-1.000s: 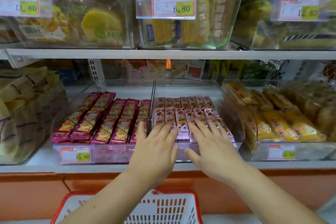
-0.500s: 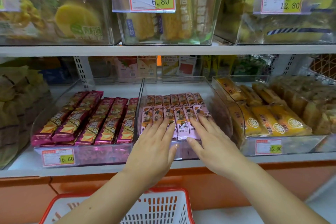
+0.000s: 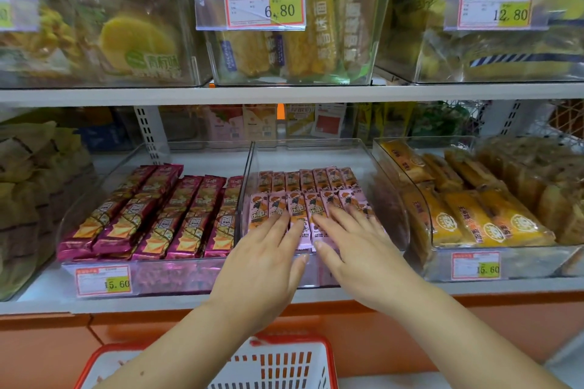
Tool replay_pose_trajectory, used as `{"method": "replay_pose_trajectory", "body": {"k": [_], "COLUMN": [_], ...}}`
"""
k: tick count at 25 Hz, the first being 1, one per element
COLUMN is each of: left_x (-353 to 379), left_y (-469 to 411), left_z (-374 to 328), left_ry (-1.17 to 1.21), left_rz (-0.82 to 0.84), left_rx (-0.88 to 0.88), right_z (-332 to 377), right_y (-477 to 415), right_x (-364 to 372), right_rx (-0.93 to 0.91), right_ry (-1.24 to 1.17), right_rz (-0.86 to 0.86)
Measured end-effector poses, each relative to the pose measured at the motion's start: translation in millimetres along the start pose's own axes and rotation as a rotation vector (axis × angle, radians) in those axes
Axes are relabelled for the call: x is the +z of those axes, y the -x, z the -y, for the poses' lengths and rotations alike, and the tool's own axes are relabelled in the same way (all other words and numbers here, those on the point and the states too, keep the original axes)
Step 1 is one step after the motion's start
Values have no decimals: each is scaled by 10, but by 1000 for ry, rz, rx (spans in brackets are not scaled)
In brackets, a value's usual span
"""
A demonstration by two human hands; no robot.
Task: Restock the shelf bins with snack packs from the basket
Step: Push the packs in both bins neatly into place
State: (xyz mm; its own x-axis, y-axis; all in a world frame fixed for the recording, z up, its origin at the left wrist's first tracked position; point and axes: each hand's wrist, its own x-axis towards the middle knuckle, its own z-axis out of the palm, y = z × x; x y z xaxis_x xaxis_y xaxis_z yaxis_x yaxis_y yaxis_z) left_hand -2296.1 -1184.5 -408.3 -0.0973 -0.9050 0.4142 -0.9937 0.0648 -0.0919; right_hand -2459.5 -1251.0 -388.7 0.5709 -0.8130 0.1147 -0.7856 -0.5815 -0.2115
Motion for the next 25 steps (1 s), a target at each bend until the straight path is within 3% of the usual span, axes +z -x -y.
{"method": "replay_pose_trajectory", "body": {"k": [4,10,17,21,25], "left_x": [-103,-8,160,153,125], "left_y": [-232,-579,-534,-529,-482], "left_z": [247,792,872,863,884], "left_ry": [22,179,248,262,254], "left_rz": [-82,76,46,51,62], "left_rx": [46,-107,-122,-116,-98], "right_z": [-78,-220,-138,-132,22], "right_y": [-301,-953,-1217,-1199,-1217], "right_x": [-220,-243,-71,-98,-116], "right_rx": [17,107,158,169,81], "right_ry": [-33,7,-3,-17,67], "right_rz": [-46,197,351,362,249]}}
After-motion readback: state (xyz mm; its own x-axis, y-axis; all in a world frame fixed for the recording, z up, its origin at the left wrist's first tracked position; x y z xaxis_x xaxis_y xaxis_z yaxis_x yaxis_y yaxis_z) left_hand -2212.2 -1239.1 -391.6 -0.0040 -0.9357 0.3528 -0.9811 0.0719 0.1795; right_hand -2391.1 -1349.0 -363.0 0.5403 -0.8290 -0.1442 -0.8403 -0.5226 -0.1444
